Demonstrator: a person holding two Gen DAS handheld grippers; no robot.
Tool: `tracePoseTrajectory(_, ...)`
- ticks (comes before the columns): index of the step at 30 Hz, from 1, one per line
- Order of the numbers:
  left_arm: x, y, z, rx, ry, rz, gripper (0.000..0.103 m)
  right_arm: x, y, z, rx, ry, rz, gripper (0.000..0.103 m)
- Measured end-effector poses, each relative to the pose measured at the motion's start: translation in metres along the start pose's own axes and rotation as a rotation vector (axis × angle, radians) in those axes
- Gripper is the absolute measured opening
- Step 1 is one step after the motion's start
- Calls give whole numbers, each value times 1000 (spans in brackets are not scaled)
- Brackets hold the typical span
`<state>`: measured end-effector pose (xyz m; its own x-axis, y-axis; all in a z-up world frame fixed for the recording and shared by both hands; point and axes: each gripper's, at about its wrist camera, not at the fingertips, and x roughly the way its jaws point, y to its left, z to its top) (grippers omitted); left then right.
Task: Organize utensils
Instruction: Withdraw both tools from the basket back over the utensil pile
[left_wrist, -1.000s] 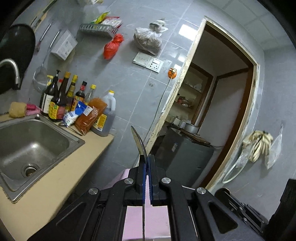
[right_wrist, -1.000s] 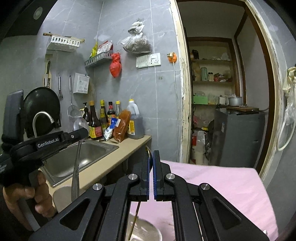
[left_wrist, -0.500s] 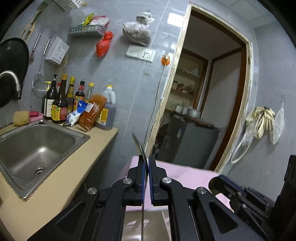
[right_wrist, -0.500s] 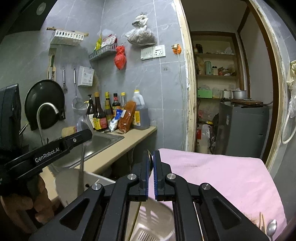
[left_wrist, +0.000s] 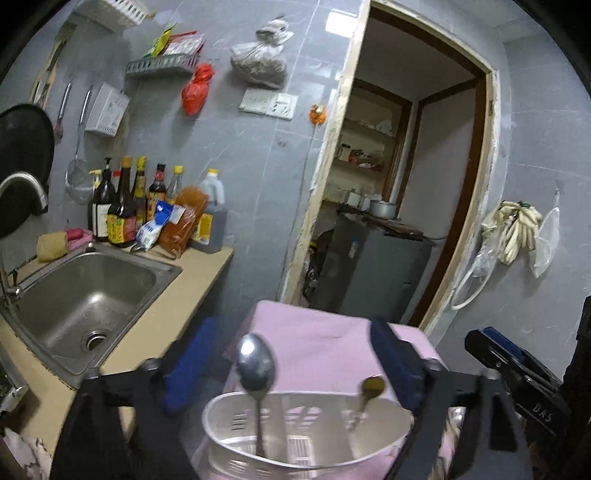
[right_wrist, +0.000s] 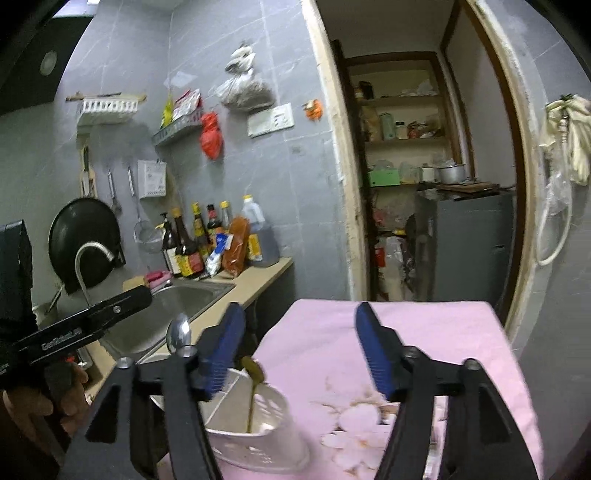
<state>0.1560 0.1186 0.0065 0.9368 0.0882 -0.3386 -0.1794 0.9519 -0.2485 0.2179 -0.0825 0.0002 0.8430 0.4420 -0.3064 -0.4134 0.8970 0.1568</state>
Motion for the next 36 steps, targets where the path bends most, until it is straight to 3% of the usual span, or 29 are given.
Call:
tracePoseTrajectory(2, -5, -13, 3, 8, -13, 9, 103, -15, -12, 8, -1, -19, -21, 78)
tracePoseTrajectory(5, -10, -34, 4, 39, -29, 16, 103, -36, -32, 18, -4, -46, -60, 89)
tracePoseTrajectory(12, -18, -85, -6, 90, -108, 17, 103, -79, -76, 25, -28, -84, -153, 101)
tracePoseTrajectory(23, 2, -160, -31, 153, -48, -64, 103, -104, -146, 15, -1, -23, -236, 101)
tracePoseTrajectory(36, 48, -212, -81, 150, 98, -133, 103, -72, -234, -24, 98, 72, -164, 101)
